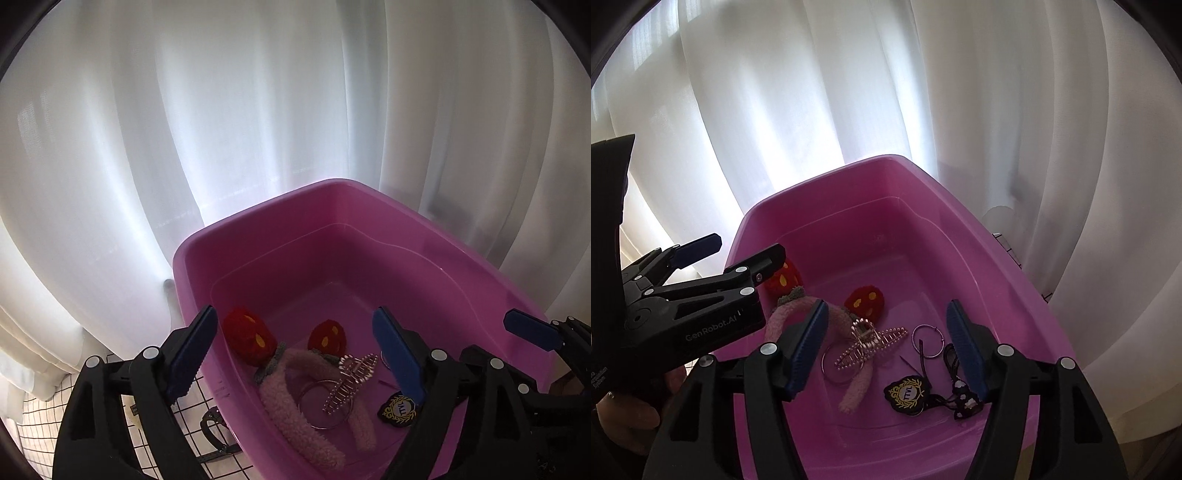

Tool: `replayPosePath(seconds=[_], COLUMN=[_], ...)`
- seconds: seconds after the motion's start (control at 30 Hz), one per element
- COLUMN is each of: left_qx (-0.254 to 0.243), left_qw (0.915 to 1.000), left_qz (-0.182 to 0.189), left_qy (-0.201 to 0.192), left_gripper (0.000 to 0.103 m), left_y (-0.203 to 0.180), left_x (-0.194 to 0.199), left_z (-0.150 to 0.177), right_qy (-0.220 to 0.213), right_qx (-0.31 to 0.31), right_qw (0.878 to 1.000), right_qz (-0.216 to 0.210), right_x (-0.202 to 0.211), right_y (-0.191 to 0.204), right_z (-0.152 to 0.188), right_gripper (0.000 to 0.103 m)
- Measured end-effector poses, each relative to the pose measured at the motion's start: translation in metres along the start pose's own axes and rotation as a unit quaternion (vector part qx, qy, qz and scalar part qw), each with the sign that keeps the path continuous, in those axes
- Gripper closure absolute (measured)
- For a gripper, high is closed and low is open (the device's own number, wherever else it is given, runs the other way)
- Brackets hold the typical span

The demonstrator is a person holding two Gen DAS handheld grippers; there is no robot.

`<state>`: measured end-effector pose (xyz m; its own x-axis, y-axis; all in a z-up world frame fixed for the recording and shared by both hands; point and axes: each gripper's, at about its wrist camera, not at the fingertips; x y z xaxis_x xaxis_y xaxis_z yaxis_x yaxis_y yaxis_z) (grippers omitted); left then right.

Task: Organize jewelry
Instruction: 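Open the left tool over the tub while the right tool releases the lanyard inside, then move both tools back to the table toward the pom-pom and watch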

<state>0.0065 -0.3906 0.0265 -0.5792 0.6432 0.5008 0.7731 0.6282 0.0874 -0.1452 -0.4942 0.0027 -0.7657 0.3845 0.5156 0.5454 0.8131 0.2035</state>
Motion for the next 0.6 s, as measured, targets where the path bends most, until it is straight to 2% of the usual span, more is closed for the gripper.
replayPosePath(seconds=[0.37,0.53,0.6], left_qx=[0.021,0.034,0.044], left_qw=[0.9994,0.9984,0.9978], left_qz=[-0.025,-0.044,-0.048], left_qy=[-0.011,-0.007,-0.005], left_gripper=[0.016,0.007,0.006], left_y=[0.016,0.029,0.037], left_x=[0.022,0.036,0.043], left_z=[-0.004,-0.002,-0.001], right_qy=[-0.015,-0.019,-0.019], right_qx=[-0.007,-0.009,-0.012], right_qw=[1.0,0.999,0.999], right_qz=[-0.021,-0.028,-0.03], right_x=[0.012,0.018,0.019], right_y=[0.009,0.017,0.021], right_z=[0.001,0.002,0.004], right_gripper=[0.039,0.038,0.037])
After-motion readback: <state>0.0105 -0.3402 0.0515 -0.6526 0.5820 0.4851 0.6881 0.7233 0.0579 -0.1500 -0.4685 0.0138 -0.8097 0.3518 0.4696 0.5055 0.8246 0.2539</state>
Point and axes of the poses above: each gripper's, at about its wrist camera, not at the fingertips, and x roughly against the way its jaws point, y to its left, z to its underside, and after that the axes turned 14 degrees about -y, right-handed
